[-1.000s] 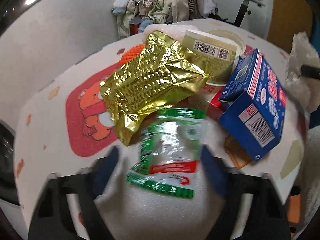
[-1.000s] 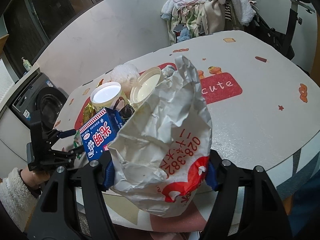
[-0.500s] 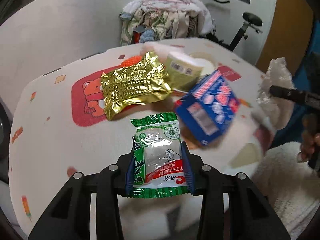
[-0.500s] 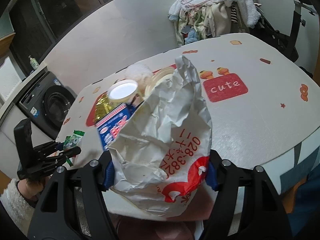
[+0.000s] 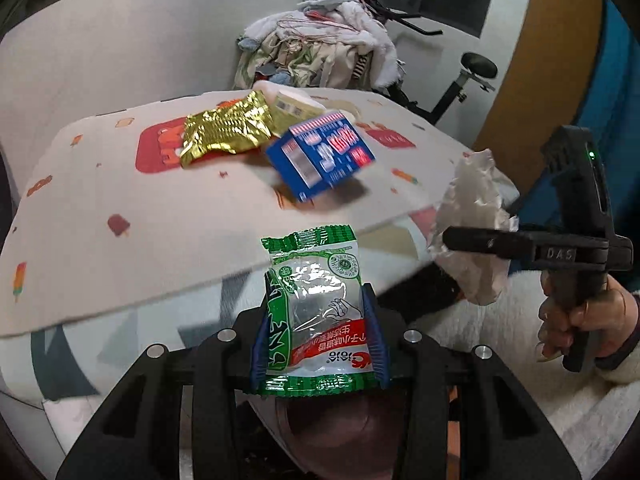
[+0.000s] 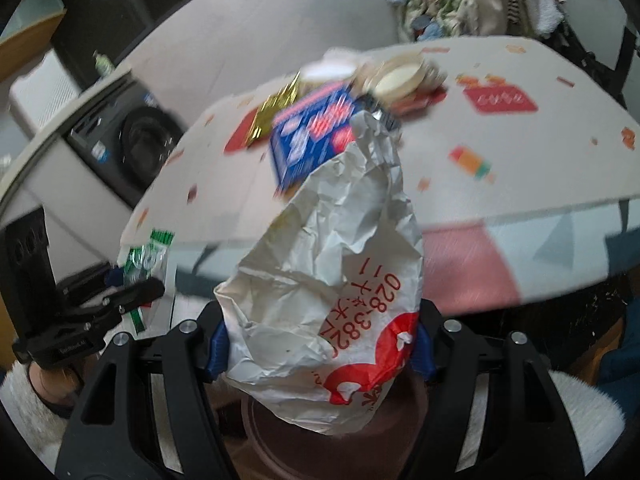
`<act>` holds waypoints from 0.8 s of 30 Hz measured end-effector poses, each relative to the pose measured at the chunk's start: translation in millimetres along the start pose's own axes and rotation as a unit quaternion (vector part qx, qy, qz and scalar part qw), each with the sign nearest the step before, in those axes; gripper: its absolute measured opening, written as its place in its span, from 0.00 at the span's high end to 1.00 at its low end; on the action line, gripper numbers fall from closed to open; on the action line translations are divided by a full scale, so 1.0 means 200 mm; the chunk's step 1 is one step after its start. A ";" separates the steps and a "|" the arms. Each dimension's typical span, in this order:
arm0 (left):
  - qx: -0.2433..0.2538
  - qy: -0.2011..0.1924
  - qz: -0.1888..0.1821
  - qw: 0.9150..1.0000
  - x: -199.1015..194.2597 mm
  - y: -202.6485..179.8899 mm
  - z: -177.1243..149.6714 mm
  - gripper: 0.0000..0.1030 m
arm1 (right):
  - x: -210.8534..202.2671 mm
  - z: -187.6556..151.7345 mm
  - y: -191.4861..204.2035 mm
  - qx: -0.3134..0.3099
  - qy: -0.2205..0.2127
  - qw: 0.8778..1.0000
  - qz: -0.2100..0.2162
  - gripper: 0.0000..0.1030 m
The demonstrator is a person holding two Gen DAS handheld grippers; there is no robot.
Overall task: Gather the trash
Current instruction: 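Drop the white bag into the brown bin with the right tool while the left tool carries the green packet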
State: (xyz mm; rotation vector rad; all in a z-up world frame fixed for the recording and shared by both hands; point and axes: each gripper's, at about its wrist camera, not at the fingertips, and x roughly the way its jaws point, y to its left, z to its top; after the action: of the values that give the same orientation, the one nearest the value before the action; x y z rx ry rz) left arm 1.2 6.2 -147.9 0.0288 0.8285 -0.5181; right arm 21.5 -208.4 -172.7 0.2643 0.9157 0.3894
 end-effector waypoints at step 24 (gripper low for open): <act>0.004 0.030 -0.007 1.000 0.13 -0.03 -0.22 0.62 | 0.32 -0.34 0.02 -0.009 0.101 0.994 -0.040 0.12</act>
State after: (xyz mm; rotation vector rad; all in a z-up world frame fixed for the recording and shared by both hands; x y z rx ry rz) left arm -17.9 -0.7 -194.9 0.0469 0.8848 -0.5362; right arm 1.0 -173.2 -256.8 0.1728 1.1174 0.3554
